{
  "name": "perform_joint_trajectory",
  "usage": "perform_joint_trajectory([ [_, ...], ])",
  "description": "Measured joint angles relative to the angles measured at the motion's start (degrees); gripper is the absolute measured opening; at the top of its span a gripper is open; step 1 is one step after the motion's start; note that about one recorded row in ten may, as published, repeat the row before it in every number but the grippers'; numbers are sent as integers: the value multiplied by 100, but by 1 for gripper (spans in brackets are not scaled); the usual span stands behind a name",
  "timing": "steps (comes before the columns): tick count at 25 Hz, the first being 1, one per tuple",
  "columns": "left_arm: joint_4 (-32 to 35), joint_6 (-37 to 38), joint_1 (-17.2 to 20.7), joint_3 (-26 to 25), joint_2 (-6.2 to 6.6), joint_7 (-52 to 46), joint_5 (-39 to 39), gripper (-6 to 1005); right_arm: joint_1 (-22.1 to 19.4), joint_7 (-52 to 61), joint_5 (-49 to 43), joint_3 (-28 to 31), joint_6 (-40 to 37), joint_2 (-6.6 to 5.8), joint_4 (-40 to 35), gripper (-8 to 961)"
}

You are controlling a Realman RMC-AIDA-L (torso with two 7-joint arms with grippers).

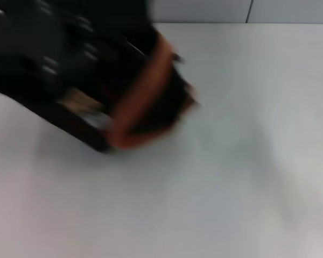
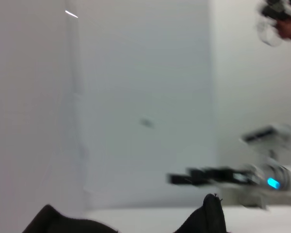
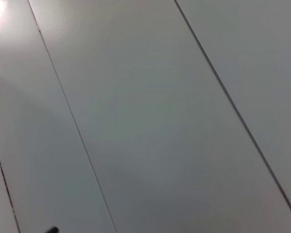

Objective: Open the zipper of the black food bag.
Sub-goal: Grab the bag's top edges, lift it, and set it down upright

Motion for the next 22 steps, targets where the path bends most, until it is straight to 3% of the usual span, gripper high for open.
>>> perform_joint_trajectory([
  [1, -92, -286, -150, 461, -220, 99, 401, 102, -4, -4, 0, -2, 2, 2, 0, 796],
  [3, -199, -420, -216, 635, -283, 148, 569, 102, -11, -7, 0, -5, 4, 7, 0, 796],
  [4, -582, -779, -346, 1039, -313, 251, 796, 102, -20, -9, 0, -8, 4, 8, 0, 796],
  [7, -1033, -1089, -460, 1418, -308, 378, 817, 101, -44, -11, 0, -14, 4, 8, 0, 795],
  [12, -1198, -1074, -471, 1508, -325, 490, 727, 100, -54, -10, -2, -21, -3, 8, 0, 792],
  [16, -1322, -1026, -380, 1678, -320, 534, 370, 99, -65, 147, -25, -360, -220, -24, -8, 790],
  [20, -1343, -958, -263, 1797, -329, 590, 159, 98, -132, 331, -27, -932, -624, -136, -96, 788],
  [22, -1444, -947, -161, 1940, -333, 739, -128, 98, -243, 433, -27, -1364, -907, -305, -114, 787],
])
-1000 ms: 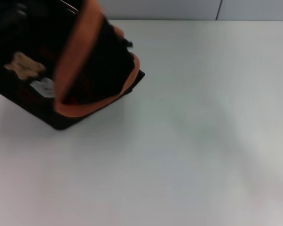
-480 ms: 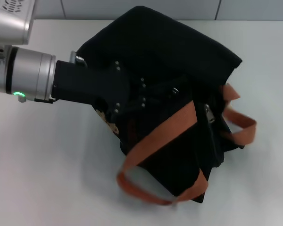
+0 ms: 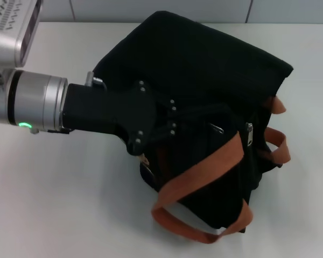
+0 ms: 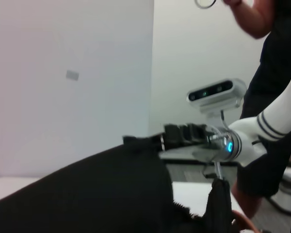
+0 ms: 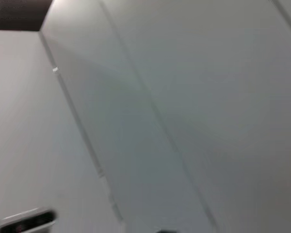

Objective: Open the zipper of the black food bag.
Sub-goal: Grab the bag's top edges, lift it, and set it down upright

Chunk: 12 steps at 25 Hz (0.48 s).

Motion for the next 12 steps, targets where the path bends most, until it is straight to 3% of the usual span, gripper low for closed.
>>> perform_joint_trajectory([
  [3, -107, 2, 51, 73, 2, 130, -173, 99, -34, 67, 0, -315, -102, -102, -2, 785],
  [4, -176, 1, 71, 92, 4, 189, -251, 99, -49, 65, -1, -682, -140, -158, -14, 784],
  [6, -309, -7, 80, 105, 3, 334, -332, 98, -50, 32, -7, -861, -131, -165, -32, 783],
  [7, -596, -19, 79, 112, 0, 652, -477, 98, -44, -137, -72, -1183, -90, -140, -90, 783],
  [10, -1020, -32, 57, 114, -3, 1079, -671, 97, -12, -374, -183, -1432, -61, -81, -129, 781],
  [12, -1351, -45, 27, 122, -4, 1448, -771, 98, 56, -581, -339, -1562, 52, 33, -137, 768],
])
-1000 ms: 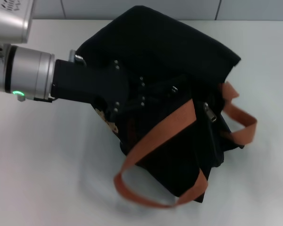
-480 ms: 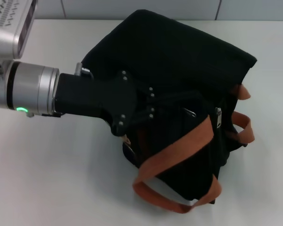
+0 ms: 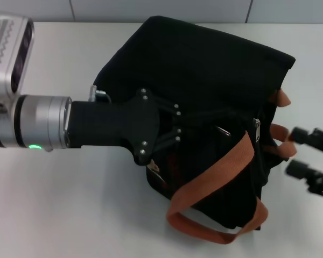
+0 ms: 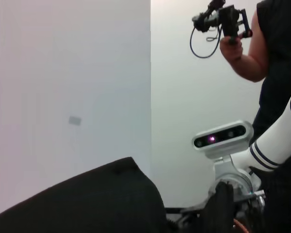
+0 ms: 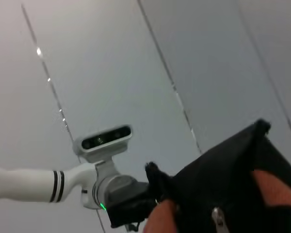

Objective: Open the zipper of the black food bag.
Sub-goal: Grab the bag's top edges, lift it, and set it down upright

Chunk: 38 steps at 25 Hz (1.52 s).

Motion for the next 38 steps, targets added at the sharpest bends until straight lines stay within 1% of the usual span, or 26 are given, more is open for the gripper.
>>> perform_joint_trajectory([
  [1, 0, 0, 0, 0, 0, 0, 0, 98, 0, 0, 0, 0, 0, 0, 0, 762],
  [4, -169, -20, 2, 6, -3, 238, -13, 99, 107, -90, -98, -15, 228, 116, -3, 743],
  [5, -246, -26, 16, 4, -8, 340, -14, 99, 160, -159, -124, -15, 379, 180, -4, 736],
  [6, -246, -26, 16, 4, -8, 340, -14, 98, 160, -159, -124, -15, 379, 180, -4, 730],
  [7, -284, -28, 24, 4, -10, 382, -14, 98, 205, -243, -125, -11, 478, 231, -4, 723],
  [8, -310, -29, 30, 4, -11, 406, -14, 97, 205, -243, -125, -11, 478, 231, -4, 717],
  [10, -339, -29, 47, 4, -12, 429, -14, 96, 277, -324, -122, -11, 570, 302, -5, 704],
  [15, -411, -45, 63, 5, -15, 465, -10, 93, 353, -340, -138, -15, 697, 349, -2, 672],
  [22, -476, -168, 22, 65, -16, 500, 3, 92, 355, -479, -113, 24, 614, 360, 46, 627],
  [28, -480, -215, 16, 129, -23, 500, 2, 92, 355, -533, -107, 34, 492, 370, 49, 422],
  [32, -547, -244, 12, 147, -24, 501, 2, 92, 355, -629, -105, 27, 453, 372, 71, 215],
  [38, -550, -262, 10, 147, -25, 500, 3, 92, 341, -635, -102, 21, 403, 373, 76, 162],
])
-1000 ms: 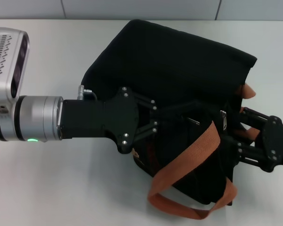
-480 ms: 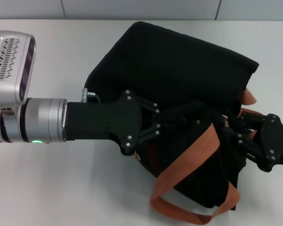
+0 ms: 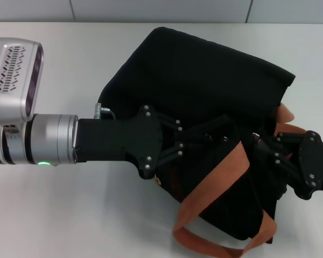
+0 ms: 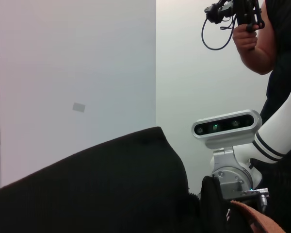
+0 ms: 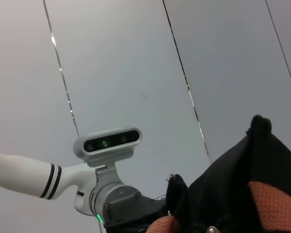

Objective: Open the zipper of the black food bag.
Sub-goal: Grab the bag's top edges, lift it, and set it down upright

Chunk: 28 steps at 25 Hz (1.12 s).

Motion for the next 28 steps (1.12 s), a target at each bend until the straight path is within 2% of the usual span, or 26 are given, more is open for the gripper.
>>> perform_joint_trajectory([
  [6, -7, -94, -1, 0, 0, 0, 1, 92, -26, 0, 3, 15, -93, 0, -1, 118],
  [14, -9, -107, -1, 0, 0, 0, 11, 92, -30, 0, 4, -14, -270, -16, -21, 108],
  [19, -8, -118, 5, 3, 0, 0, 10, 92, -30, 26, 4, 8, -244, -18, 3, 49],
  [25, -8, -119, 14, 8, 0, 0, 7, 92, -13, 117, -14, 8, -210, -36, 2, 46],
  [28, -10, -124, 11, 9, 0, 0, 5, 92, -15, 165, -26, 13, -158, -43, -6, 117],
])
